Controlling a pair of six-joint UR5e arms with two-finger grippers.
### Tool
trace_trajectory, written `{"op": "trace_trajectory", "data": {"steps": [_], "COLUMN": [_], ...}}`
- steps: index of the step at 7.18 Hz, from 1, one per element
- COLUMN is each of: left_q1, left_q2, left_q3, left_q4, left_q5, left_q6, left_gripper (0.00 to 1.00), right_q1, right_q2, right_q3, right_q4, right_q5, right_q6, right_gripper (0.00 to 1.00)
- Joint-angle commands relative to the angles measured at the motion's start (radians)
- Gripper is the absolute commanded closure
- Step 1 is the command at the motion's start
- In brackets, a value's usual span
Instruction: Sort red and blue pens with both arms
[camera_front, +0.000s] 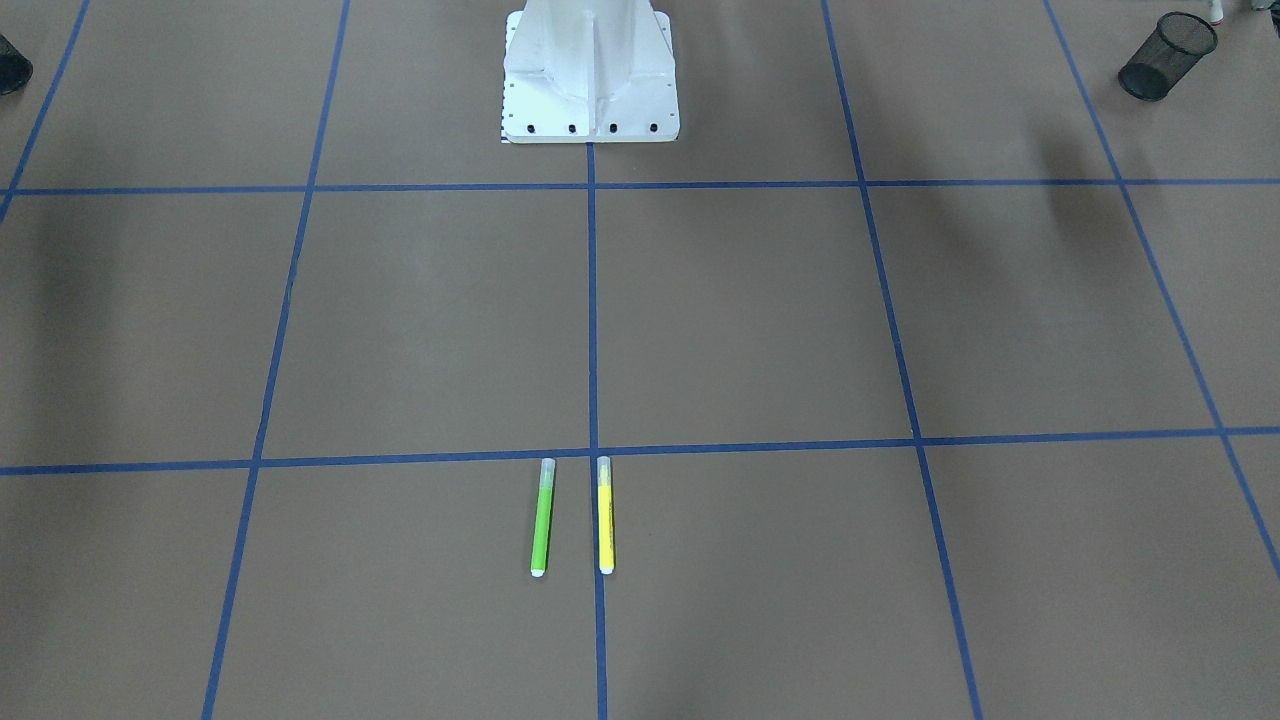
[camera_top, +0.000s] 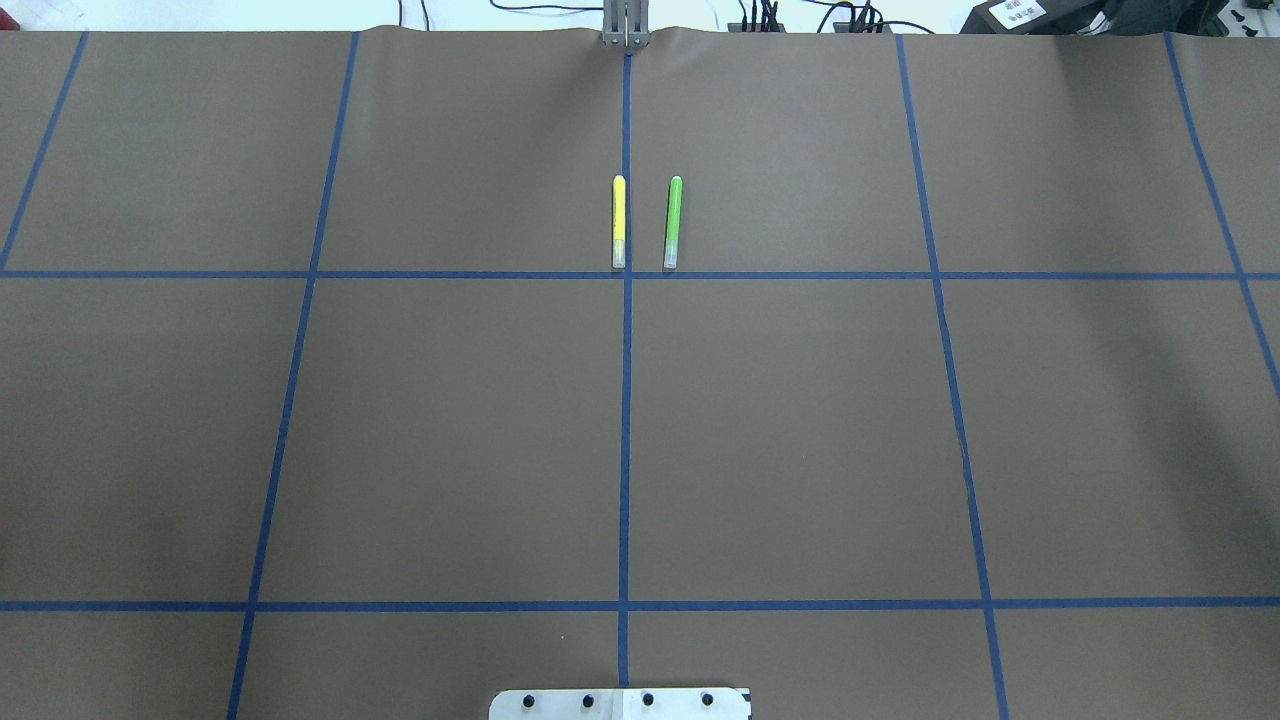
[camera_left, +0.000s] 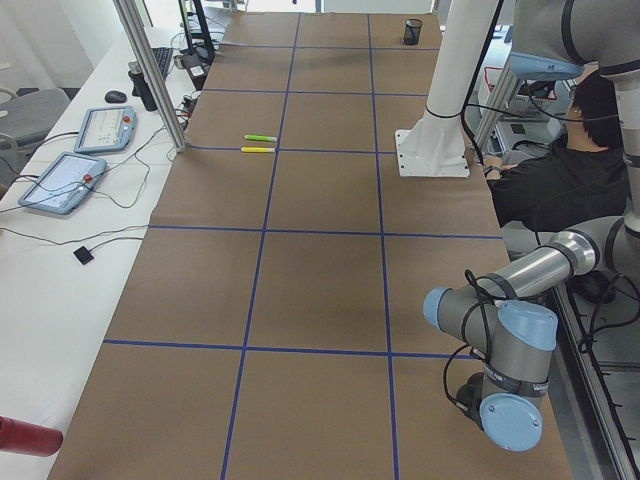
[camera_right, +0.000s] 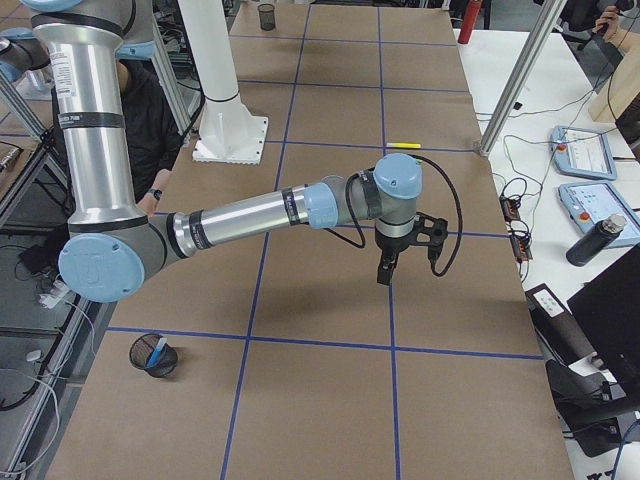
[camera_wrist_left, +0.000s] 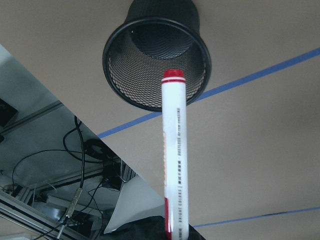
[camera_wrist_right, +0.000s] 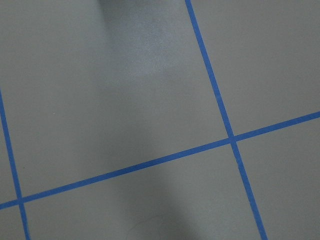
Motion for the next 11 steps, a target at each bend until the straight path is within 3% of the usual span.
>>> {"op": "trace_trajectory", "data": {"steps": [1, 2, 3, 4, 8, 9, 11], "left_q1": [-0.004, -0.013, -0.014, -0.016, -0.020, -0.019, -0.014], "left_q2": [0.001, 0.000, 0.001, 0.001, -0.023, -0.051, -0.156], "left_q3": [0.045, 0.048, 0.052, 0.050, 0.041, 0.029, -0.081], "left_q4": [-0.011, -0.014, -0.014, -0.016, -0.029, -0.108, -0.178], "left_q5": [0.002, 0.004, 0.002, 0.004, -0.006, -0.007, 0.001], "left_q6": [0.003, 0.005, 0.005, 0.005, 0.005, 0.005, 0.003], "left_gripper": [1.00, 1.00, 0.93, 0.01, 0.00, 0.00, 0.00], "right_q1": [-0.008, -0.008, -0.008, -0.011, -0.018, -0.018, -0.018], "right_q2": [0.000, 0.000, 0.000, 0.000, 0.000, 0.000, -0.010], "right_q3": [0.004, 0.004, 0.003, 0.001, 0.000, 0.000, -0.012], "right_q4": [0.000, -0.001, -0.001, -0.001, -0.001, -0.001, -0.003], "right_q5": [-0.001, -0.001, -0.001, -0.001, 0.001, 0.001, 0.006], "right_q6": [0.008, 0.019, 0.020, 0.022, 0.023, 0.020, 0.012], "right_gripper": [0.01, 0.01, 0.01, 0.01, 0.01, 0.01, 0.01]}}
